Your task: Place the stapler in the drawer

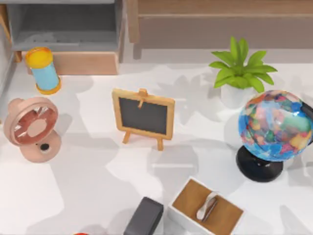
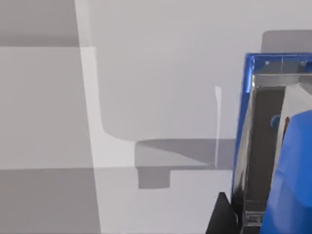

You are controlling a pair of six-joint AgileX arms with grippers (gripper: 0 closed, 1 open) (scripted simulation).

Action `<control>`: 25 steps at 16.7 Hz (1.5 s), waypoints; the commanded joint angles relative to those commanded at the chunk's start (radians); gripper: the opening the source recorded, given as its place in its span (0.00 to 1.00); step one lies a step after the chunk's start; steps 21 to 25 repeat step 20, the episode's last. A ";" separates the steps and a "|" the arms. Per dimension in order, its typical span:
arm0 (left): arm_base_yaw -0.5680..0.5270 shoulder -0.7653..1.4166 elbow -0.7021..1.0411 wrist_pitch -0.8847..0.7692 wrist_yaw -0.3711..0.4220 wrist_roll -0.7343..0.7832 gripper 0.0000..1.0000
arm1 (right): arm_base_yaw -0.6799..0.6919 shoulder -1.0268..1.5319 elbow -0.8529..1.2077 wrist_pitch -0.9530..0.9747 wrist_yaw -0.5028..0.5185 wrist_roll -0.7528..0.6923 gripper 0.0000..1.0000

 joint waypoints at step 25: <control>0.000 0.000 0.000 0.000 0.000 0.000 1.00 | 0.000 0.000 0.000 0.000 0.000 0.000 1.00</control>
